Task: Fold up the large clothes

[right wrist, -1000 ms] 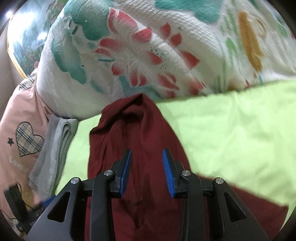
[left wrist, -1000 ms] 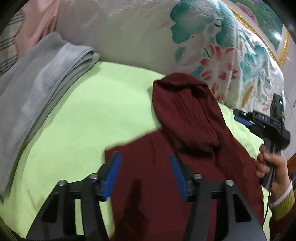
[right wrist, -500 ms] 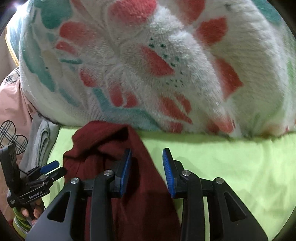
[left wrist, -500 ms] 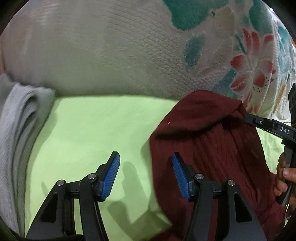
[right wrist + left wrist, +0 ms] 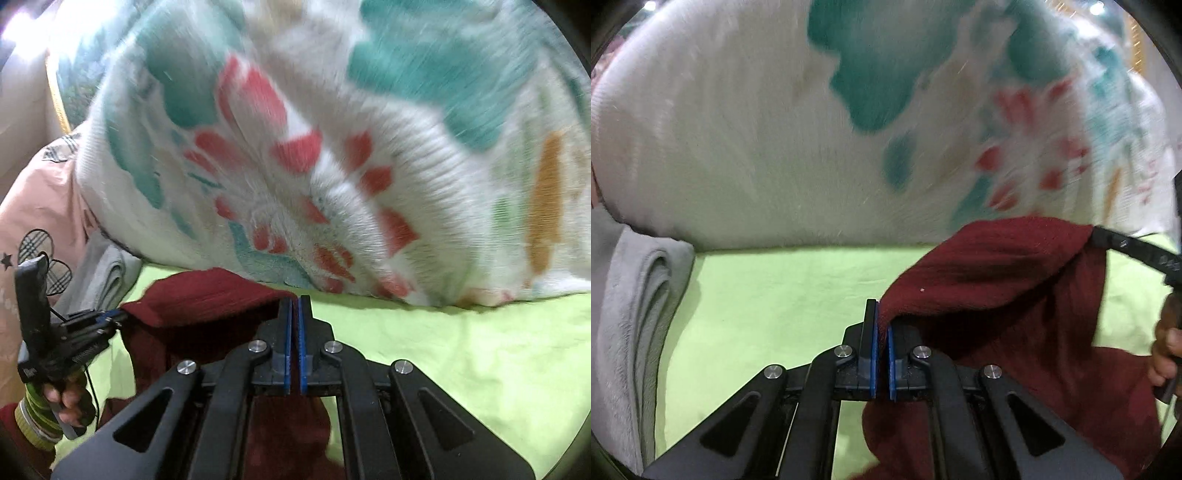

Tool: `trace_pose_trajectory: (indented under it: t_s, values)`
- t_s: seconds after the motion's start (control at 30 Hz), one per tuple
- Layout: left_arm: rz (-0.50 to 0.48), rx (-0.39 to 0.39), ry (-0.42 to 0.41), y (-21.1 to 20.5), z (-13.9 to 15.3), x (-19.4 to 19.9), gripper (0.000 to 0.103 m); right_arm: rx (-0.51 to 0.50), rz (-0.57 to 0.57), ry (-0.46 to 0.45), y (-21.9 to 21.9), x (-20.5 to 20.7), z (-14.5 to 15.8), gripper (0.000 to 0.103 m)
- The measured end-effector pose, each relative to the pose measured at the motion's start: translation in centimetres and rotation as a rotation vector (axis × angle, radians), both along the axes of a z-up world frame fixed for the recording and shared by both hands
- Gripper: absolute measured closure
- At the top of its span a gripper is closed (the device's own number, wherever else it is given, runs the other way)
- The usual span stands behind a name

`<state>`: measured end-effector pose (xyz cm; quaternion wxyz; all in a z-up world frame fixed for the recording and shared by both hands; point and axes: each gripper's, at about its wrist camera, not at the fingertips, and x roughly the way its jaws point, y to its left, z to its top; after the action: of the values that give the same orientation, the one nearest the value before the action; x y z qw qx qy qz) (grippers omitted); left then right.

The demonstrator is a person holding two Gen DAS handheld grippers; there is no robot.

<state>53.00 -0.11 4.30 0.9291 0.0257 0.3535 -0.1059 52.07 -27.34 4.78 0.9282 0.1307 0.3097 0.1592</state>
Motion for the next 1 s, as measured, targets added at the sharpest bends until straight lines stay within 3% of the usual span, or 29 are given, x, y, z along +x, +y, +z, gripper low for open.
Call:
trace_pose_trajectory:
  t_s: [0.2,0.47,0.8,0.87,0.93,1.0]
  values:
    - [-0.088,-0.070,-0.062,-0.5,1.4,-9.6,0.101,0.014,0.026,-0.043,-2.2,-8.8,1.6,0.100]
    - [-0.096,-0.166,-0.004,-2.1,-2.1,-19.9,0.101,-0.069,0.034,-0.011,-2.3,-20.4,-2.0,0.100]
    - [-0.100,-0.179,0.113,-0.8,-7.6,-27.9,0.098,0.021,0.015,0.106,-1.9,-27.3,-7.0,0.099]
    - [-0.092,-0.189,0.136,-0.2,-8.0,-28.8,0.092,0.030,0.023,0.131,-1.8,-28.0,-7.6,0.098]
    - [-0.093,-0.214,0.164,0.6,-8.4,-29.4,0.084,0.048,0.035,0.183,-2.0,-28.6,-8.5,0.094]
    - [-0.080,-0.259,0.196,1.9,-8.5,-29.9,0.072,0.053,0.029,0.221,-2.3,-29.5,-9.1,0.074]
